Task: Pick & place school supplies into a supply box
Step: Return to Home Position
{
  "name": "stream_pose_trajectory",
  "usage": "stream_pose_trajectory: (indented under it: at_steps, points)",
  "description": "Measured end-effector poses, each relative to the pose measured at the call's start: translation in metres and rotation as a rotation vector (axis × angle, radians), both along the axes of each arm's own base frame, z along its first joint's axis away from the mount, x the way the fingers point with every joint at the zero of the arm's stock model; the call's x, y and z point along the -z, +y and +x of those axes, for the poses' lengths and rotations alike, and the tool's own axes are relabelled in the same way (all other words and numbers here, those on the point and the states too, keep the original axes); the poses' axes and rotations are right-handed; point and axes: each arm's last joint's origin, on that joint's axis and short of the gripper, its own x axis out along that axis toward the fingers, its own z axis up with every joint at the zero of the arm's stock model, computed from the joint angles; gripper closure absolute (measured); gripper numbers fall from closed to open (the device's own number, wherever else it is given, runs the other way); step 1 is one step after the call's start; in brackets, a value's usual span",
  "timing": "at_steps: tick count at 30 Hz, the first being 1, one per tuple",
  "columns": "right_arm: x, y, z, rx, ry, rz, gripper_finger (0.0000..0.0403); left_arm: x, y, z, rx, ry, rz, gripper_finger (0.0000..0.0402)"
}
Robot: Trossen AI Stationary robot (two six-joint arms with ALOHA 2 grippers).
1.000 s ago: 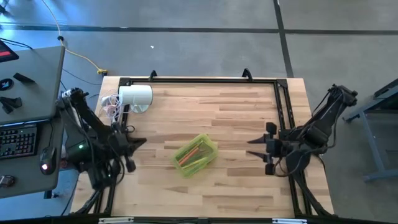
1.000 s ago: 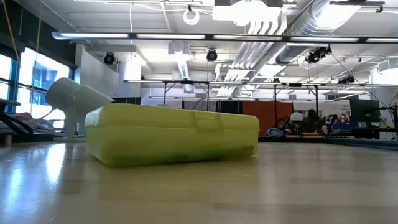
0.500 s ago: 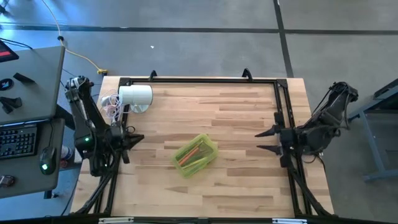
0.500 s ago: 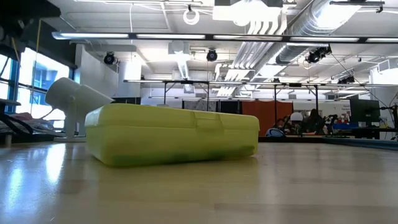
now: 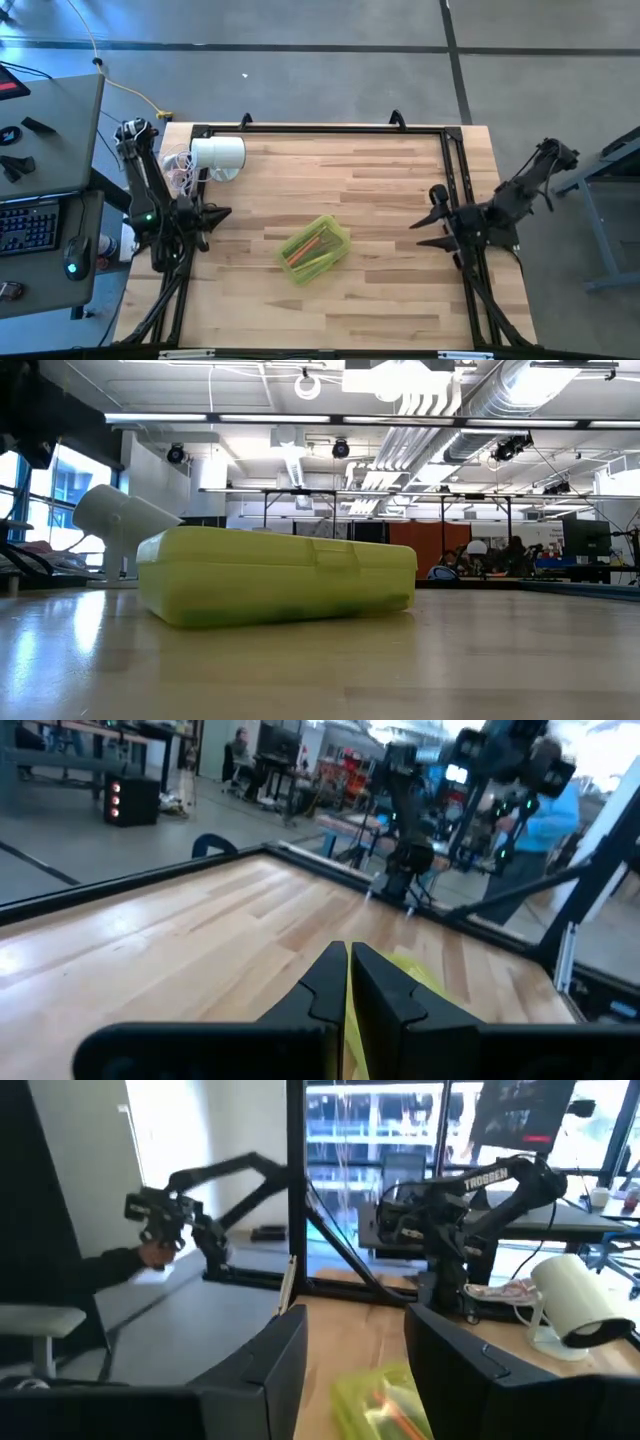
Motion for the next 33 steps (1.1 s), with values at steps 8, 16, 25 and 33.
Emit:
stream_pose_trajectory:
  at_steps: [8,16,25,33]
  points:
    - [0.056,-0.024,-0.020,0.022,-0.111,0.082,0.0253,0.012,0.009,-0.003,-0.006,-0.044,-0.050,0.0346]
    - [0.103,-0.042,-0.025,0.157,-0.114,0.129,0.0249,0.012,0.009,-0.003,-0.007,-0.039,-0.034,0.0346]
    - [0.143,-0.053,-0.022,0.269,-0.111,0.116,0.0252,0.020,0.006,-0.002,-0.006,-0.018,0.023,0.0346]
    - [0.152,-0.059,-0.019,0.343,-0.122,0.088,0.0249,0.026,-0.001,0.000,-0.002,0.017,0.099,0.0346]
